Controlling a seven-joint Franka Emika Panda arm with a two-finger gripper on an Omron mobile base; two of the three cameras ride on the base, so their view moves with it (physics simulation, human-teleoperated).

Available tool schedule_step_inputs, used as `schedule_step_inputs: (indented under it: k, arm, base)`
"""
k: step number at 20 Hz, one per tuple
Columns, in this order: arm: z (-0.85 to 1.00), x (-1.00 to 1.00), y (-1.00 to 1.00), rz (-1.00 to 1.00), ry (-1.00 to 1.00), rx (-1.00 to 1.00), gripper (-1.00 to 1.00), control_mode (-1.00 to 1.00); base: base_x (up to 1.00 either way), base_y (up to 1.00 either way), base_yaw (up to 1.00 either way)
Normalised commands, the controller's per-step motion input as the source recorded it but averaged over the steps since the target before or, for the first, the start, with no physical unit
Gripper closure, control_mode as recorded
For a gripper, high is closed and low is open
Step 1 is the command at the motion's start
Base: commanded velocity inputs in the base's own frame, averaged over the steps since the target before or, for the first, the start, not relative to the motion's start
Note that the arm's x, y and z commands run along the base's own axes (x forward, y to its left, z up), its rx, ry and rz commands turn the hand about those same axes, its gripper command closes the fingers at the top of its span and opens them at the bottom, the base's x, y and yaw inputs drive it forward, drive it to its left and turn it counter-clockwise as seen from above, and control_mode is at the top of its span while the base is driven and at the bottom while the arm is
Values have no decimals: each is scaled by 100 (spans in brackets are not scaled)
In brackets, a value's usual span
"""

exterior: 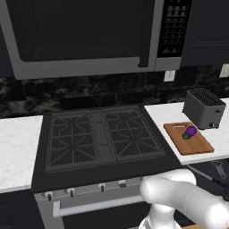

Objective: Place the appropriate cutting tool for cutting the eggplant skin on the cutting board.

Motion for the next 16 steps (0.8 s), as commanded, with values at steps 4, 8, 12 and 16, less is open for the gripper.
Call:
schedule_step_inputs:
  k: [4, 8, 12, 16]
  arm:
    - [-24, -46, -13, 0, 0, -5, -100, -100]
    - [-28, -32, -3, 0, 0, -4, -100, -100]
    - [-60, -46, 0, 0, 0, -9, -100, -100]
    - [-75, -60, 0, 0, 1, -11, -100, -100]
  base:
    - [0, 0, 0]
    - [0, 0, 0]
    - [0, 0, 0]
    - [0, 0, 0]
